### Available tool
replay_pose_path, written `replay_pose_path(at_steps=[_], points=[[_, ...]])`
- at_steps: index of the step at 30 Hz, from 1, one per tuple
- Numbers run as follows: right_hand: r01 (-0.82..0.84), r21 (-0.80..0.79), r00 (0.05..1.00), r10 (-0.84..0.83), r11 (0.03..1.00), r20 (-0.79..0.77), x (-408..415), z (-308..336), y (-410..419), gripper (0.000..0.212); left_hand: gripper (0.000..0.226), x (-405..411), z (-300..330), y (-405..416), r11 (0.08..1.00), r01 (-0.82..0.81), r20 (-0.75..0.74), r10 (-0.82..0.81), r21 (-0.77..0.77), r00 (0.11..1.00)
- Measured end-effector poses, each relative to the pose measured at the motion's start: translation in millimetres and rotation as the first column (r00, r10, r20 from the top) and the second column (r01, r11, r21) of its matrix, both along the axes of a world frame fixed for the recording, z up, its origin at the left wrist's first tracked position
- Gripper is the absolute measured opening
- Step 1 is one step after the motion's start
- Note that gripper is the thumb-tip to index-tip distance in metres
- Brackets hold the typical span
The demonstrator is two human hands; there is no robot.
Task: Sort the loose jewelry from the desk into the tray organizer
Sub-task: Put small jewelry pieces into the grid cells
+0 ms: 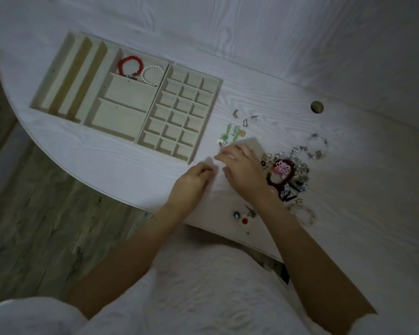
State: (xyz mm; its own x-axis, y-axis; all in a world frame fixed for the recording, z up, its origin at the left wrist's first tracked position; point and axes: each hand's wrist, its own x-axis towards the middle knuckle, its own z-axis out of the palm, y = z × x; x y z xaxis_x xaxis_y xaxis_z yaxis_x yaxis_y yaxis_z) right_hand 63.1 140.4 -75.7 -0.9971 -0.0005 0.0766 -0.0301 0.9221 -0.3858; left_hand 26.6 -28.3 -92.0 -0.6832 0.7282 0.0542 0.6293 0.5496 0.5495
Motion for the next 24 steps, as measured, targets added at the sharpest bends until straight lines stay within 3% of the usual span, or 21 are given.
replay_pose_path(at_steps=[5, 10, 14, 18, 24], points=[[-0.188, -0.045, 0.978, 0.192, 0.981, 0.079, -9.2, -5.8, -14.2, 0.027, 0.035, 9.8, 3.6, -15.7, 0.998, -0.020, 0.026, 0.019, 0.064, 0.999], [-0.146, -0.221, 0.963, 0.190, 0.964, 0.191, 8.8, -5.4, -29.4, 0.051, 0.023, 18.8, -6.2, -27.9, 0.963, -0.194, 0.093, 0.180, 0.185, 0.979], [-0.059, -0.254, 0.983, 0.100, 0.965, 0.151, 9.6, -7.6, -38.0, 0.026, 0.023, 24.0, -8.2, -27.9, 0.908, -0.358, 0.141, 0.334, 0.219, 0.932], [0.011, -0.304, 0.984, 0.045, 0.953, 0.175, 7.2, -8.3, -44.4, 0.011, 0.020, 23.9, -3.5, -33.2, 0.810, -0.543, 0.312, 0.469, 0.221, 0.826], [0.021, -0.323, 0.982, 0.042, 0.946, 0.187, -6.5, 3.7, -58.0, 0.012, 0.014, 15.8, -1.2, -42.4, 0.837, -0.526, 0.287, 0.472, 0.152, 0.834]])
